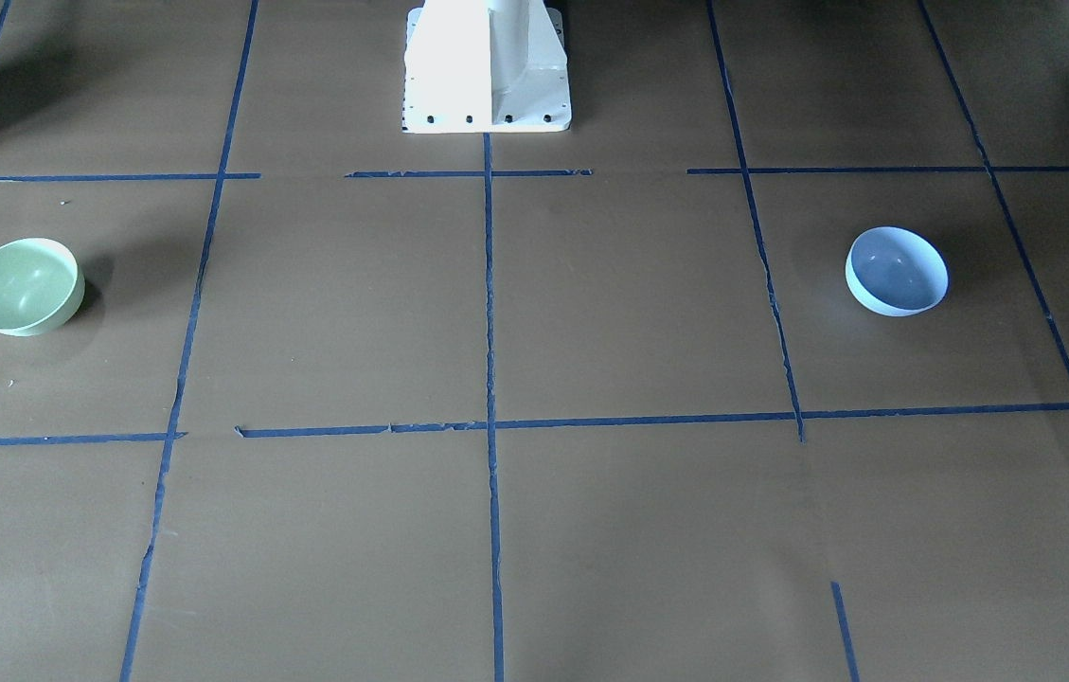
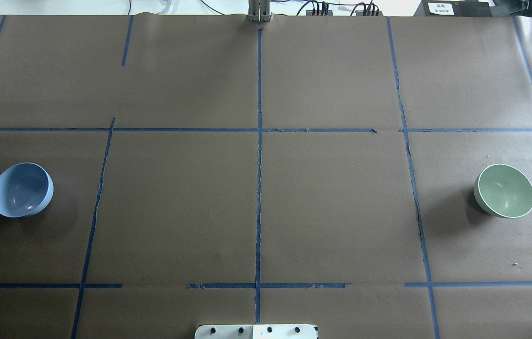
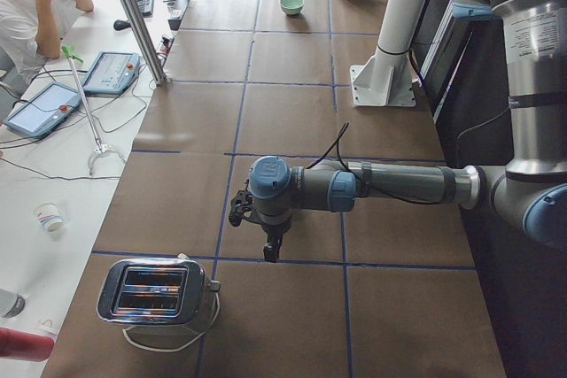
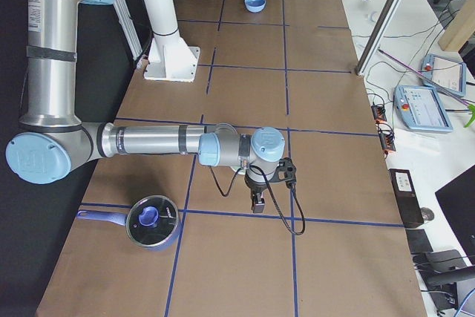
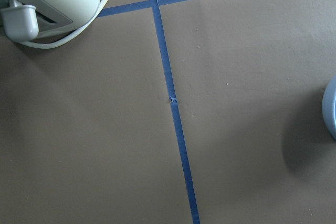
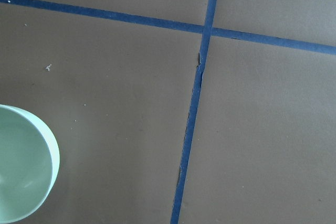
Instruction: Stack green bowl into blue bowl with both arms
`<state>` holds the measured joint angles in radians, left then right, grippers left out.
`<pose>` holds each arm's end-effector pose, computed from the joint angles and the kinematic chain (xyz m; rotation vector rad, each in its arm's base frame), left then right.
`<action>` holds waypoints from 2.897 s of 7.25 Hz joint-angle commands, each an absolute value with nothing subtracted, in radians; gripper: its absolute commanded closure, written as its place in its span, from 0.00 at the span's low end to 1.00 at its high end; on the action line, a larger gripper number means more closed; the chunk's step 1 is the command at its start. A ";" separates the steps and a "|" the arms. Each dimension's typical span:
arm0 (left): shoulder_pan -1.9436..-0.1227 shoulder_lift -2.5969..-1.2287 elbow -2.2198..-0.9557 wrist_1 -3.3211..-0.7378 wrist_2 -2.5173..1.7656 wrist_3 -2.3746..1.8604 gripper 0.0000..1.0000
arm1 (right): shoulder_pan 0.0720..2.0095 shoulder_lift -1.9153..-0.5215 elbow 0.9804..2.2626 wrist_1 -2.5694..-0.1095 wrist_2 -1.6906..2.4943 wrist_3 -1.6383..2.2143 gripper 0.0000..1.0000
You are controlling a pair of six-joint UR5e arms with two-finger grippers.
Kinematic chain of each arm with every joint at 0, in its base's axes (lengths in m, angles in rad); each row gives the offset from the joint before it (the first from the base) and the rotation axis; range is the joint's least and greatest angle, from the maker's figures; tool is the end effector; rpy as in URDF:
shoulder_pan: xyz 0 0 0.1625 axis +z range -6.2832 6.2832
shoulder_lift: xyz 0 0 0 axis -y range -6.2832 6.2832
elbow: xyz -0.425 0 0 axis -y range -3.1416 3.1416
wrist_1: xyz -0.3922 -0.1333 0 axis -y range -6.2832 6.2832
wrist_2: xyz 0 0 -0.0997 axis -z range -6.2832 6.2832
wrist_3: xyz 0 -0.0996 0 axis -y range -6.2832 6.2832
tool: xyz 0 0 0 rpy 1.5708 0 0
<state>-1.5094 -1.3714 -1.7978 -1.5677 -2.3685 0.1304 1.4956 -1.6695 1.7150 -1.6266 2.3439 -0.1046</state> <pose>-0.0368 -0.4123 0.6353 0.0508 0.7977 0.1913 0.0298 -0.4524 0.6399 0.0016 -0.7741 -0.1668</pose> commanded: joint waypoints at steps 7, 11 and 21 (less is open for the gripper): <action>-1.508 -1.540 -1.726 -1.585 -2.385 0.129 0.00 | 1.491 -1.669 1.716 -1.601 2.347 -0.091 0.00; -1.355 -1.496 -1.703 -1.858 -2.407 -0.164 0.00 | 1.473 -1.669 1.715 -1.601 2.349 -0.091 0.00; -0.945 -1.424 -1.684 -2.198 -2.167 -0.813 0.67 | 1.473 -1.669 1.709 -1.601 2.345 -0.092 0.00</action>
<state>-0.9512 -1.4204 -1.6906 -2.1978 -2.1655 -0.8111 1.4724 -1.6690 1.7104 -1.6015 2.3459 -0.0916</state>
